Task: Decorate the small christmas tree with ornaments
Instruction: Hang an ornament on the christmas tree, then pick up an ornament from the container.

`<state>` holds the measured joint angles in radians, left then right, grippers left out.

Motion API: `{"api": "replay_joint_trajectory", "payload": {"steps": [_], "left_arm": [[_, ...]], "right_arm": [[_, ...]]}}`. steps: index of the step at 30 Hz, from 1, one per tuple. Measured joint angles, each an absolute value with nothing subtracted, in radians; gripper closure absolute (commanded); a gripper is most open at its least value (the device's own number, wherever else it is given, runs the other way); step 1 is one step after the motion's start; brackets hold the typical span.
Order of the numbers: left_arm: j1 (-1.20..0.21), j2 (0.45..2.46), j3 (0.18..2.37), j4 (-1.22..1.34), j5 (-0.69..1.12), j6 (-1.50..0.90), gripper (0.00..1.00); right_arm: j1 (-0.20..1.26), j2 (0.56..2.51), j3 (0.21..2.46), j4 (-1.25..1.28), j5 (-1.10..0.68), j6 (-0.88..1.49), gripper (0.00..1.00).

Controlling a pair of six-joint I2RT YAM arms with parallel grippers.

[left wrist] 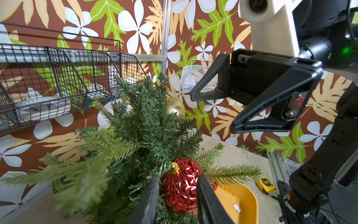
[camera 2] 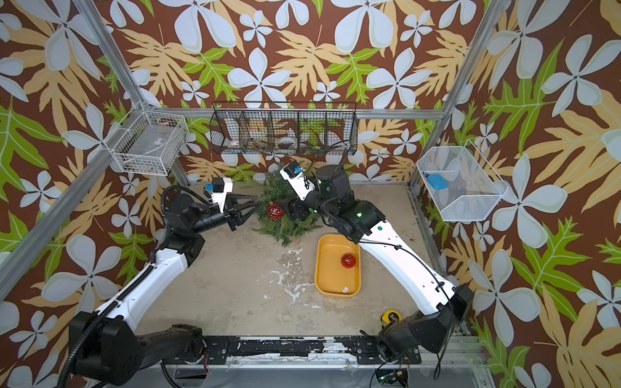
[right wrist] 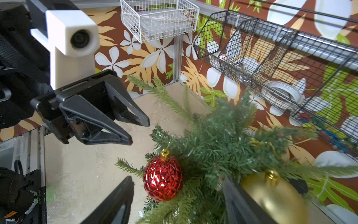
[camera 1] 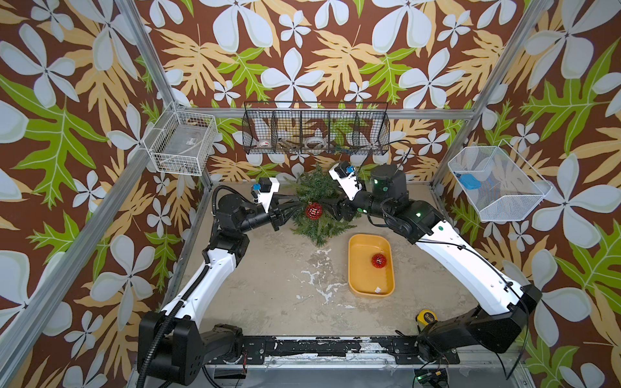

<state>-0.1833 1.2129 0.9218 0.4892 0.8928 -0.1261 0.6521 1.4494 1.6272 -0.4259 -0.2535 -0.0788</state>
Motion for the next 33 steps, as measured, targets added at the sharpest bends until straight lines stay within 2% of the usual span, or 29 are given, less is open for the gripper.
{"api": "replay_joint_trajectory", "payload": {"steps": [8,15,22,33], "left_arm": [[-0.183,1.09,0.884,0.447,0.806,-0.102,0.65],[-0.183,0.953,0.739,0.421,0.758,-0.102,0.63],[-0.183,0.891,0.635,0.397,0.734,-0.099,0.64],[-0.183,0.864,0.609,0.401,0.717,-0.125,0.64]], "right_arm": [[0.537,1.263,1.394,-0.454,-0.171,0.023,0.28],[0.437,1.179,1.094,-0.488,-0.113,0.137,0.32],[0.426,1.26,0.989,-0.543,-0.062,0.187,0.31],[0.459,1.468,0.956,-0.577,0.219,0.224,0.29]]}}
